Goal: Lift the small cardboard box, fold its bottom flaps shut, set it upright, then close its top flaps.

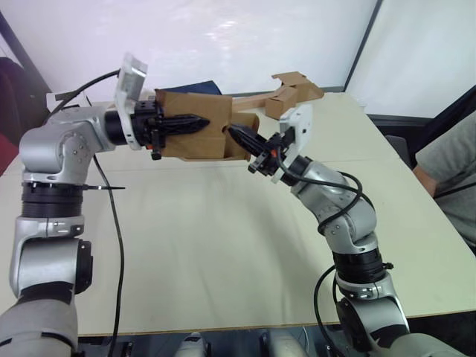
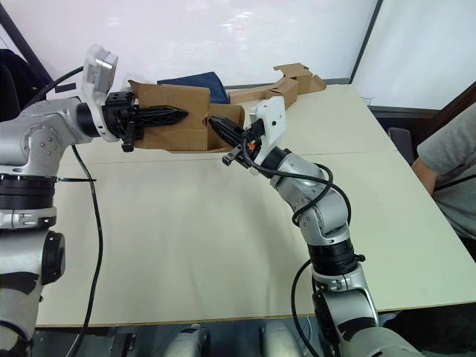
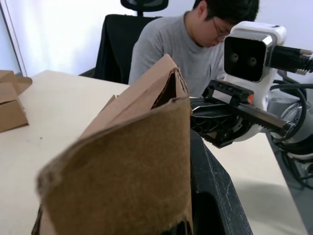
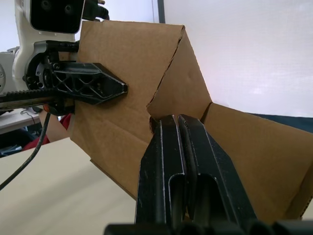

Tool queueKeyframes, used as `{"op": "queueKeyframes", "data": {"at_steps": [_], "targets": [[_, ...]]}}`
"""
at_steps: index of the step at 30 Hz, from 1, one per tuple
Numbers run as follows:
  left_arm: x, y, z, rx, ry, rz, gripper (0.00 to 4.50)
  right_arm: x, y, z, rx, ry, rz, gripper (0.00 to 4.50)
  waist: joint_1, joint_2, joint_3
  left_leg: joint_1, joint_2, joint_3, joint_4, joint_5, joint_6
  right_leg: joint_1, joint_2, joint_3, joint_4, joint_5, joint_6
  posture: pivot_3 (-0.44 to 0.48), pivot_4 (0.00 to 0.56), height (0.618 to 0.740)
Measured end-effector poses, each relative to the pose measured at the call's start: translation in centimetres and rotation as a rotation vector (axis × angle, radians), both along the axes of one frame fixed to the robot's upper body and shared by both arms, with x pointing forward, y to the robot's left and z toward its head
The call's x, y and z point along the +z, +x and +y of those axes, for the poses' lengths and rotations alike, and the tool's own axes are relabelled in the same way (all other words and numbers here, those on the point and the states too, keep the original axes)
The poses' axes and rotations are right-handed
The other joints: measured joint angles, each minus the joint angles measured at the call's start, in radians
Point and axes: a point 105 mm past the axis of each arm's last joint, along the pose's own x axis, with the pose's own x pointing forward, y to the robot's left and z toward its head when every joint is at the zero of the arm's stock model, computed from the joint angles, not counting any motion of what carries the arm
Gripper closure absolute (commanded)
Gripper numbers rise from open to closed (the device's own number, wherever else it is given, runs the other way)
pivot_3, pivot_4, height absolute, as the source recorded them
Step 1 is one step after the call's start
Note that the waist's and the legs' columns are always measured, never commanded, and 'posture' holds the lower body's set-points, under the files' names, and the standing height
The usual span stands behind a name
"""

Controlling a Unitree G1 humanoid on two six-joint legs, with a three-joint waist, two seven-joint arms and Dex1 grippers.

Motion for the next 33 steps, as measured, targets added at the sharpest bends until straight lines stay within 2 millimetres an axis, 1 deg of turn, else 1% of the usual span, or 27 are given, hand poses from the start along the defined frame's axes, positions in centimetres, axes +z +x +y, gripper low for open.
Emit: {"op": "queueKeyframes", "data": {"at_steps": [9, 13, 21, 25, 33], "targets": [[-0.4, -0.6, -0.2, -0.038, -0.006, 0.027, 4.5, 0.4, -0.2, 0.1, -0.001, 0.006, -0.001, 4.44, 0.0, 0.0, 0.0, 0.0, 0.0, 0.0, 0.0, 0.0, 0.0, 0.0, 0.0, 0.0, 0.0, 0.0, 0.0, 0.0, 0.15, 0.74], [-0.5, -0.7, -0.2, -0.042, -0.007, 0.029, 4.5, 0.9, -0.5, 0.3, 0.008, 0.014, -0.016, 4.44, 0.001, 0.0, 0.0, 0.0, 0.0, 0.0, 0.0, 0.0, 0.0, 0.0, 0.0, 0.0, 0.0, 0.0, 0.0, 0.0, 0.15, 0.74], [-0.4, -0.7, -0.2, -0.049, -0.01, 0.029, 4.5, 1.1, -0.7, 0.5, 0.029, 0.026, -0.029, 4.44, 0.0, 0.0, 0.0, 0.0, 0.0, 0.0, 0.0, 0.0, 0.0, 0.0, 0.0, 0.0, 0.0, 0.0, 0.0, 0.0, 0.15, 0.74], [-0.4, -0.8, -0.2, -0.052, -0.014, 0.029, 4.5, 1.3, -0.5, 0.9, 0.038, 0.033, -0.04, 4.44, 0.0, 0.0, 0.0, 0.0, 0.0, 0.0, 0.0, 0.0, 0.0, 0.0, 0.0, 0.0, 0.0, 0.0, 0.0, 0.0, 0.15, 0.74], [-0.3, -0.9, -0.2, -0.056, -0.02, 0.03, 4.5, 1.4, -0.6, 1.1, 0.043, 0.038, -0.052, 4.44, 0.0, 0.0, 0.0, 0.0, 0.0, 0.0, 0.0, 0.0, 0.0, 0.0, 0.0, 0.0, 0.0, 0.0, 0.0, 0.0, 0.15, 0.74]]}}
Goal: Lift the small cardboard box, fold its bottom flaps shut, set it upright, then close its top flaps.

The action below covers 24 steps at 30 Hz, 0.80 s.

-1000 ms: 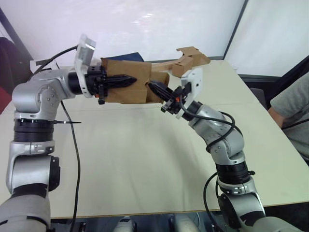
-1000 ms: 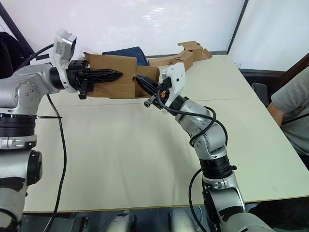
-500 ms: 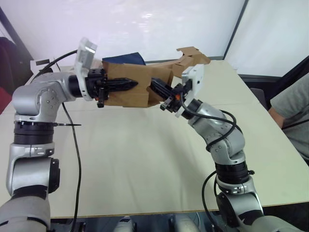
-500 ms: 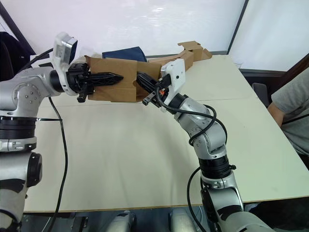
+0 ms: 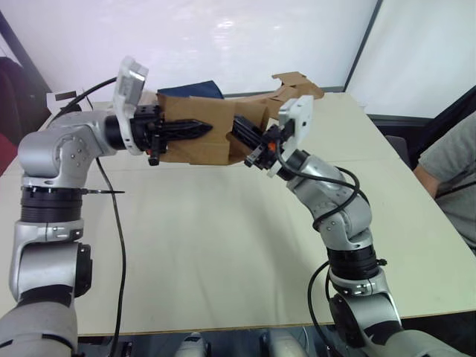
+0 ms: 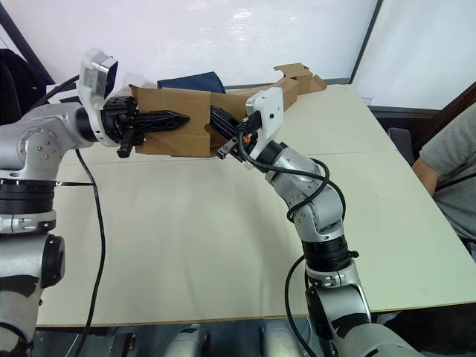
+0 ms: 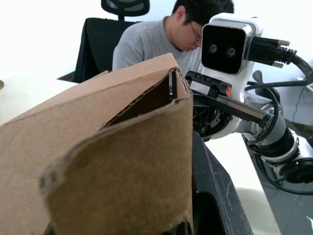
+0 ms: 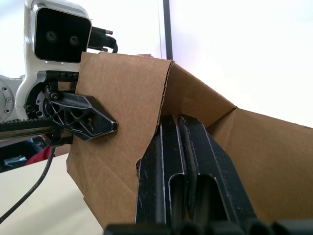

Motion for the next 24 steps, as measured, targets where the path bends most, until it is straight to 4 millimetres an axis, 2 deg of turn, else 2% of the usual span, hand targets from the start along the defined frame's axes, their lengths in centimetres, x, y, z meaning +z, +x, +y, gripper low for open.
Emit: {"op": "queueKeyframes", "data": {"at_steps": [7, 15, 24], "targets": [[0.0, 0.1, 0.0, 0.003, 0.001, 0.002, 4.5, -0.3, -0.2, -0.8, -0.002, -0.051, -0.011, 4.44, 0.001, 0.0, 0.0, 0.0, 0.0, 0.0, 0.0, 0.0, 0.0, 0.0, 0.0, 0.0, 0.0, 0.0, 0.0, 0.0, 0.15, 0.74], [-0.2, 0.5, 0.3, 0.032, -0.005, 0.013, 4.5, -2.3, -0.4, -2.6, -0.027, -0.132, 0.012, 4.44, 0.001, 0.0, 0.0, 0.0, 0.0, 0.0, 0.0, 0.0, 0.001, 0.0, 0.0, 0.0, 0.0, 0.0, 0.0, 0.0, 0.15, 0.74], [0.0, 0.5, 0.3, 0.032, -0.006, 0.004, 4.5, -4.5, -1.7, -5.7, -0.035, -0.202, 0.119, 4.44, 0.003, 0.0, 0.0, 0.0, 0.0, 0.0, 0.0, -0.002, 0.004, 0.0, 0.0, 0.0, 0.0, 0.0, 0.0, 0.0, 0.15, 0.74]]}}
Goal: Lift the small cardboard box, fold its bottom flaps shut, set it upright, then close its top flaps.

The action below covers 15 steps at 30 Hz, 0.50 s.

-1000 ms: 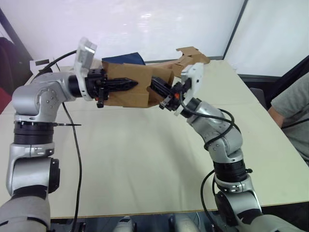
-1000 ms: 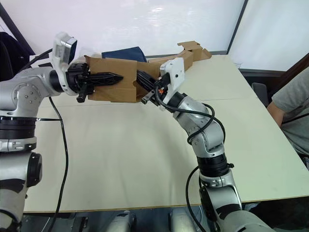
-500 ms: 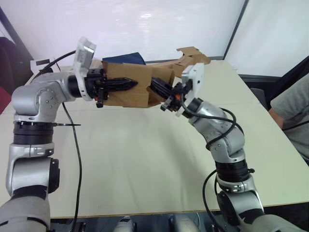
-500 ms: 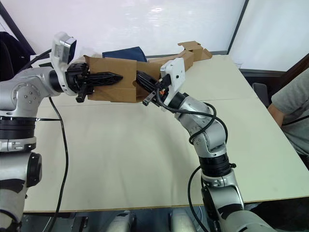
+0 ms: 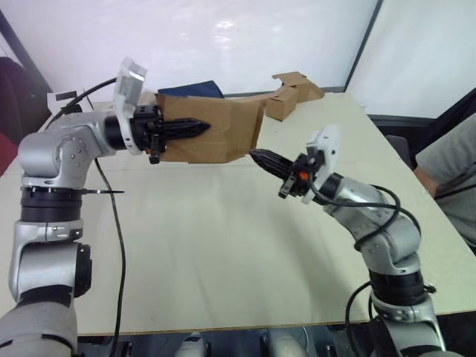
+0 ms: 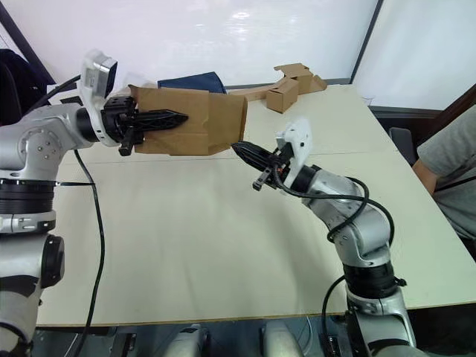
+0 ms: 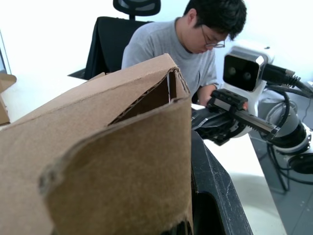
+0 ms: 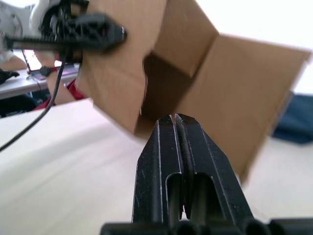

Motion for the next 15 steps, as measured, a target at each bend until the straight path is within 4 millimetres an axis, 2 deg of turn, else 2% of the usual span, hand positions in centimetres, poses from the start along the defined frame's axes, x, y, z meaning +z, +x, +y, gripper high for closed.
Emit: {"op": "queueKeyframes", "data": {"at_steps": [3, 6, 10, 15], "targets": [[0.6, -0.1, -0.2, -0.006, 0.0, -0.022, 4.5, -0.7, 0.1, 0.0, -0.005, -0.022, 0.033, 4.44, -0.002, 0.0, 0.0, 0.0, 0.0, 0.0, 0.0, 0.0, 0.0, 0.0, 0.0, 0.0, 0.0, 0.0, 0.0, 0.0, 0.15, 0.74], [1.5, -0.4, -0.6, -0.018, 0.001, -0.056, 4.5, -1.0, 0.0, 0.9, 0.009, -0.03, 0.04, 4.44, -0.001, 0.0, 0.0, 0.0, 0.0, 0.0, 0.0, 0.0, 0.0, 0.0, 0.0, 0.0, 0.0, 0.0, 0.0, 0.0, 0.15, 0.74], [2.2, -0.8, -1.0, -0.044, -0.02, -0.074, 4.5, -0.2, 0.2, 2.0, 0.025, -0.016, 0.013, 4.44, 0.0, 0.0, 0.0, 0.0, 0.0, 0.0, 0.0, 0.001, -0.001, 0.0, 0.0, 0.0, 0.0, 0.0, 0.0, 0.0, 0.15, 0.74], [2.7, -1.5, -1.3, -0.063, -0.021, -0.097, 4.5, 0.6, 1.3, 2.1, 0.003, 0.057, 0.011, 4.44, 0.001, 0.0, 0.0, 0.0, 0.0, 0.0, 0.0, 0.001, -0.002, 0.0, 0.0, 0.0, 0.0, 0.0, 0.0, 0.0, 0.15, 0.74]]}}
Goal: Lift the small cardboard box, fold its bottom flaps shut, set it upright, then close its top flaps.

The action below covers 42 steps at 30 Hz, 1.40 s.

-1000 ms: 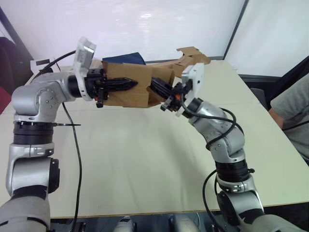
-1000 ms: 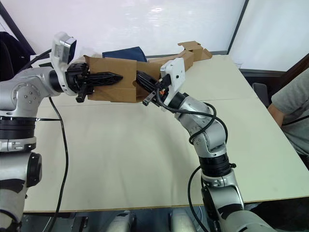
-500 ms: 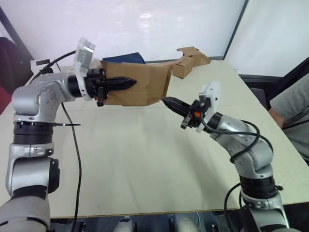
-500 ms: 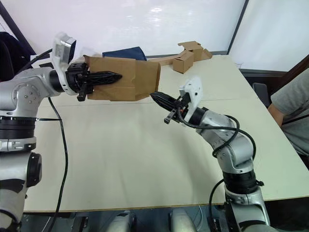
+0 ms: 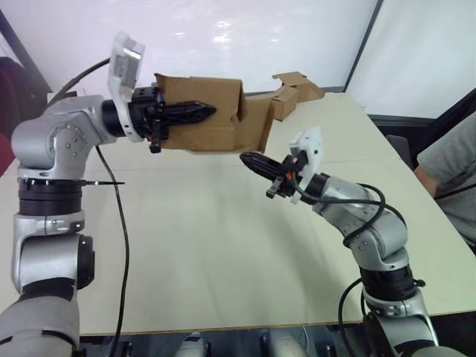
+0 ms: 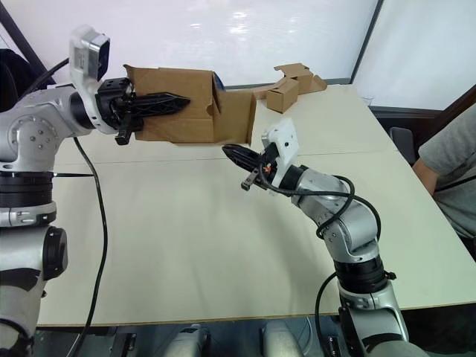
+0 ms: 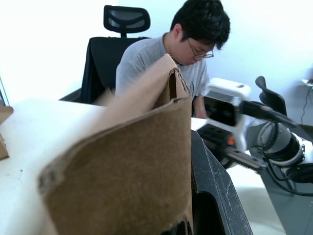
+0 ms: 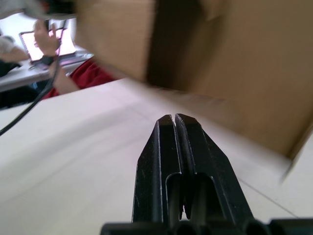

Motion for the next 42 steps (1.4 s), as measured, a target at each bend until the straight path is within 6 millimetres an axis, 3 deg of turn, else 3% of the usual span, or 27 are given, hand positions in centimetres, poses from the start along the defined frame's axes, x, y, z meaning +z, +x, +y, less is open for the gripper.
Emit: {"op": "queueKeyframes", "data": {"at_steps": [28, 31, 38, 42], "targets": [[-0.7, -0.1, -0.4, -0.03, -0.019, 0.029, 4.5, 1.8, -1.1, 1.9, 0.13, 0.084, -0.052, 4.44, -0.001, 0.0, 0.0, 0.0, 0.0, 0.0, 0.0, 0.001, -0.001, 0.0, 0.0, 0.0, 0.0, 0.0, 0.0, 0.0, 0.15, 0.74], [-0.6, -0.1, -0.2, -0.021, -0.027, 0.026, 4.5, 1.8, -1.3, 1.0, 0.162, 0.068, -0.011, 4.44, 0.001, 0.0, 0.0, 0.0, 0.0, 0.0, 0.0, 0.001, -0.001, 0.0, 0.0, 0.0, 0.0, 0.0, 0.0, 0.0, 0.15, 0.74], [-0.5, 0.2, 0.4, 0.0, -0.04, 0.033, 4.5, 4.1, -2.9, -4.0, 0.232, 0.161, 0.067, 4.44, -0.001, 0.0, 0.0, 0.0, 0.0, 0.0, 0.0, -0.001, 0.002, 0.0, 0.0, 0.0, 0.0, 0.0, 0.0, 0.0, 0.15, 0.74], [-0.5, 0.4, 0.4, 0.001, -0.046, 0.041, 4.5, 4.9, -1.1, -7.0, 0.096, 0.25, 0.062, 4.44, -0.001, 0.0, 0.0, 0.0, 0.0, 0.0, 0.0, -0.001, 0.003, 0.0, 0.0, 0.0, 0.0, 0.0, 0.0, 0.0, 0.15, 0.74]]}}
